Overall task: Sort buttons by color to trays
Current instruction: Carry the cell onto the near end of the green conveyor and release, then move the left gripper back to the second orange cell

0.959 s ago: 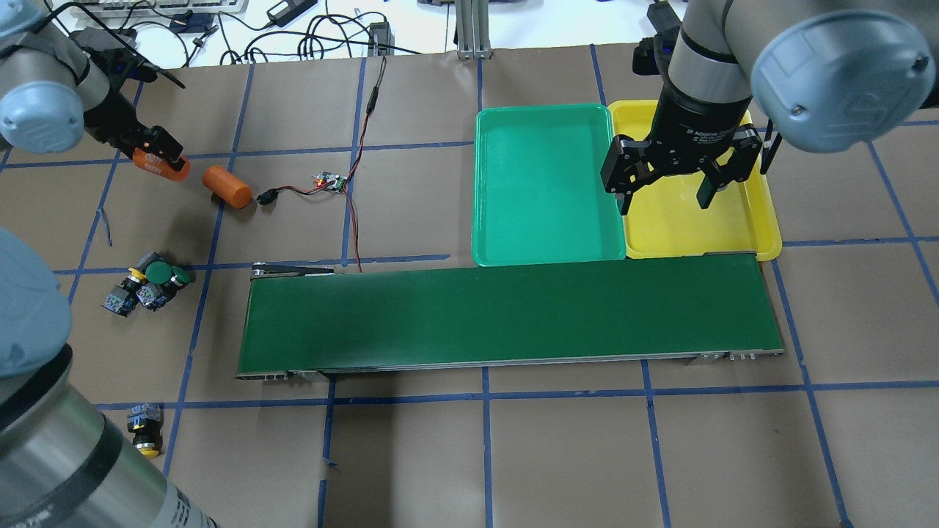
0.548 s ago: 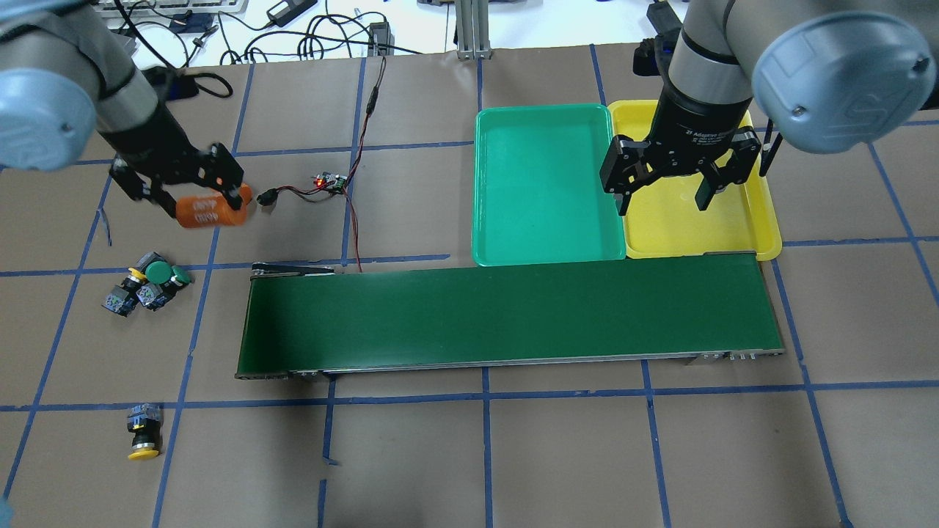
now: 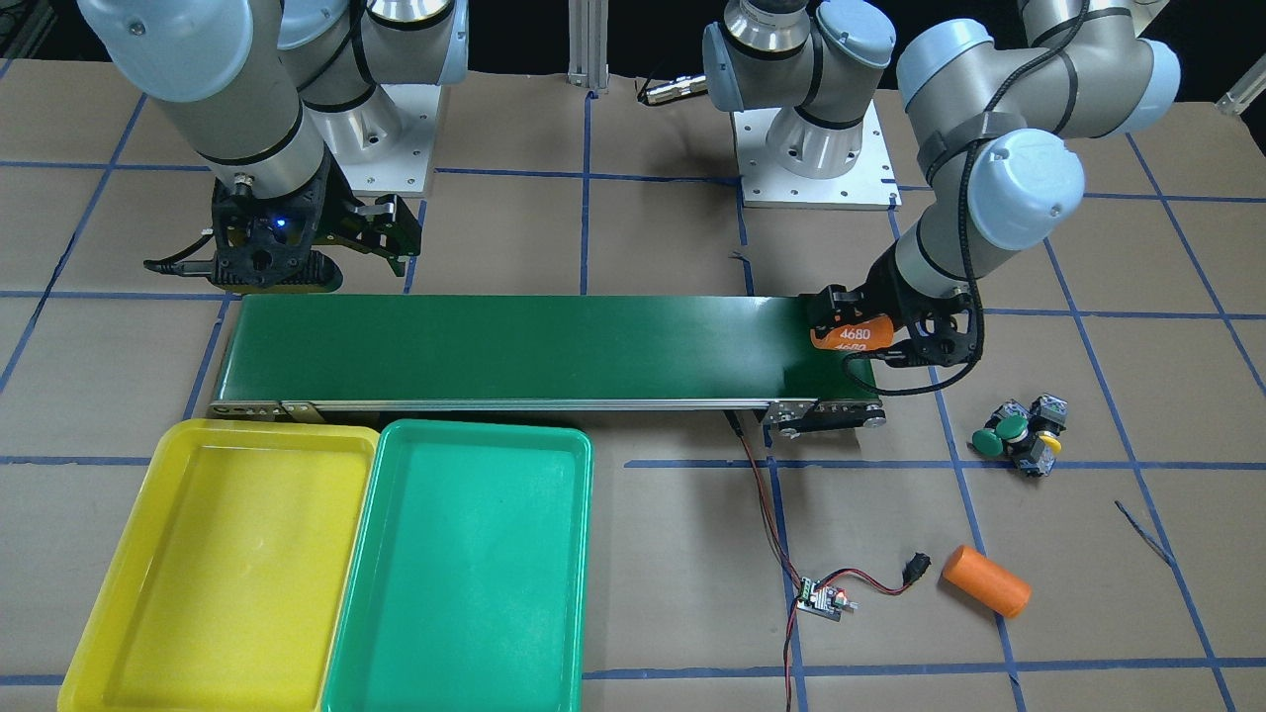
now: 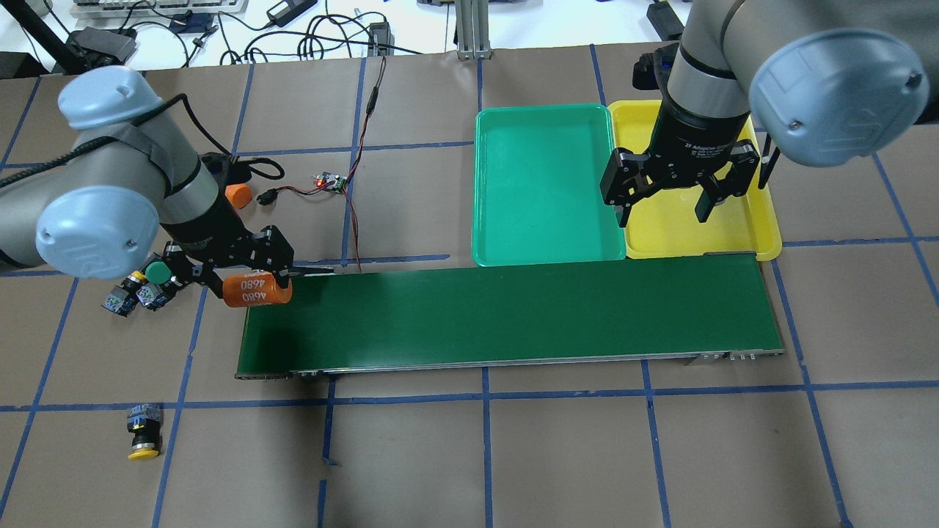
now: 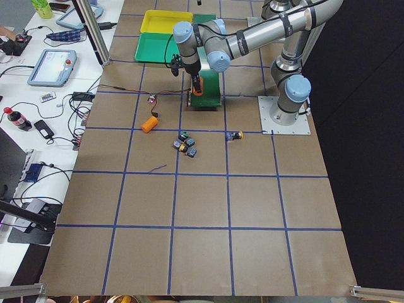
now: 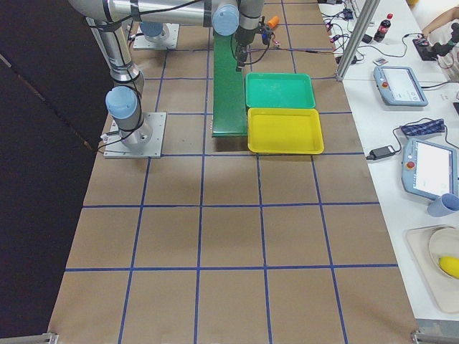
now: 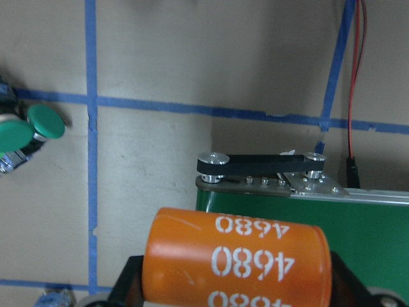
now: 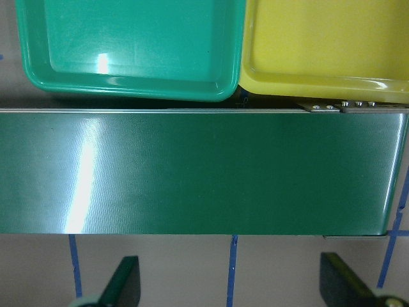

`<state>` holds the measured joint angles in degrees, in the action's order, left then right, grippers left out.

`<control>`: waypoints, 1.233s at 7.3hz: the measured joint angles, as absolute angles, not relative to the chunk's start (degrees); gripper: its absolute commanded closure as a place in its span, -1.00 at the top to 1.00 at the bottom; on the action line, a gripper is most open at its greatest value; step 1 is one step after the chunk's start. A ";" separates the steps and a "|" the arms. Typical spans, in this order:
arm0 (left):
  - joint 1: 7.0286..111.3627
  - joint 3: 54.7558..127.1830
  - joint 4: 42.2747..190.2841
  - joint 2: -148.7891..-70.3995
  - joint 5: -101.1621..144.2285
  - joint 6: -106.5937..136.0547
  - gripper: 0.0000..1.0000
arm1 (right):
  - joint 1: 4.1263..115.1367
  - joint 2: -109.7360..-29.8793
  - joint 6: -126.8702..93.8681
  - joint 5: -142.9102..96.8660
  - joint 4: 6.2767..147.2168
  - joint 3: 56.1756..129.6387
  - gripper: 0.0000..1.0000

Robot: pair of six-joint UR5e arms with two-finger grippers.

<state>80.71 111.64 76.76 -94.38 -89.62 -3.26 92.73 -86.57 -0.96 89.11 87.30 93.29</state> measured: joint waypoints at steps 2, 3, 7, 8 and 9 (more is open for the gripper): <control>81.06 114.93 73.77 -95.11 -89.61 -3.03 0.92 | 92.72 -86.62 -0.91 89.32 87.35 93.34 1.00; 81.09 116.66 72.18 -94.99 -89.75 -3.04 1.00 | 92.72 -86.65 -0.89 89.43 87.36 93.33 1.00; 81.21 118.12 70.46 -93.18 -89.52 -2.75 1.00 | 92.72 -86.66 -0.84 89.62 87.28 93.34 1.00; 81.17 116.74 70.64 -92.60 -89.41 -2.69 1.00 | 92.72 -86.66 -0.77 89.68 87.28 93.34 1.00; 80.90 113.31 71.66 -92.48 -89.37 -2.77 1.00 | 92.73 -86.66 -0.73 89.72 87.27 93.34 1.00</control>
<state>80.90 113.31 71.66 -92.48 -89.37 -2.77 92.73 -86.66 -0.73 89.72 87.27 93.34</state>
